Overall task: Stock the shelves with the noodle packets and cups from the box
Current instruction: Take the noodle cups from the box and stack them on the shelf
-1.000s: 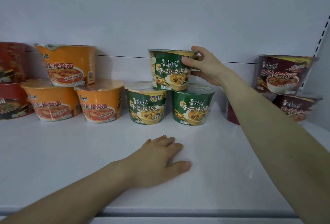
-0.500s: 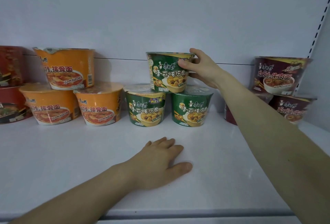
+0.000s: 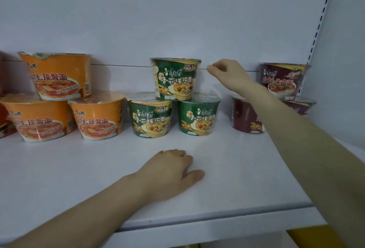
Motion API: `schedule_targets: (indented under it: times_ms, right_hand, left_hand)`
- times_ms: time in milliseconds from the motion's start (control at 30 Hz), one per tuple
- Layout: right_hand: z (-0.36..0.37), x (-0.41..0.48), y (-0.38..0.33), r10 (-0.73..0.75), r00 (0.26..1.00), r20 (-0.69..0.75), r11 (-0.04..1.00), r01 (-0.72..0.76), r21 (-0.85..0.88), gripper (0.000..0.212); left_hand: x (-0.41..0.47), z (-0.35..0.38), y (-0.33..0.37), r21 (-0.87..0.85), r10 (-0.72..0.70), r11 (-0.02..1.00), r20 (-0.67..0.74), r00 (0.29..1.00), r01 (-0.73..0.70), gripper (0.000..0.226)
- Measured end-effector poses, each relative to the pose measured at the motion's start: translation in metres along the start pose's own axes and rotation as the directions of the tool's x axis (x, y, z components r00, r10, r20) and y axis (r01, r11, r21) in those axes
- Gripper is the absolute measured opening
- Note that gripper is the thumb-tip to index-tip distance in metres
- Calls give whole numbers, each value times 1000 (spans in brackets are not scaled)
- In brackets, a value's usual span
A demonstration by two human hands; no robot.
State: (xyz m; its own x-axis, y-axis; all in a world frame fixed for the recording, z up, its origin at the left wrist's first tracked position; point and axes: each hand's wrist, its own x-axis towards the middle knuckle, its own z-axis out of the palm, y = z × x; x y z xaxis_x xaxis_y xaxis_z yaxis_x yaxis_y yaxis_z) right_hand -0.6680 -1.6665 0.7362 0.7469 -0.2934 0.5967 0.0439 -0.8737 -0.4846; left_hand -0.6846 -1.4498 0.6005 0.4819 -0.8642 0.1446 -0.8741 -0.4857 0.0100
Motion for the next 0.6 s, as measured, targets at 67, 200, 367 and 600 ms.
schedule_targets:
  times_ms: [67, 200, 367, 600]
  right_hand:
    - [-8, -12, -1, -18, 999, -34, 996, 15, -84, 32]
    - [-18, -44, 8, -29, 999, -28, 991, 25, -129, 23]
    - [-43, -84, 38, 60, 996, -58, 981, -70, -181, 24]
    - [-102, -125, 93, 246, 953, -179, 946, -276, -171, 22]
  left_hand:
    - [0, -4, 5, 80, 60, 995, -78, 995, -54, 53]
    - [4, -12, 24, 187, 206, 967, -168, 964, -174, 65]
    - [16, -18, 69, 228, 403, 905, -185, 896, -360, 72]
    - [54, -18, 128, 215, 490, 863, -131, 862, -457, 44]
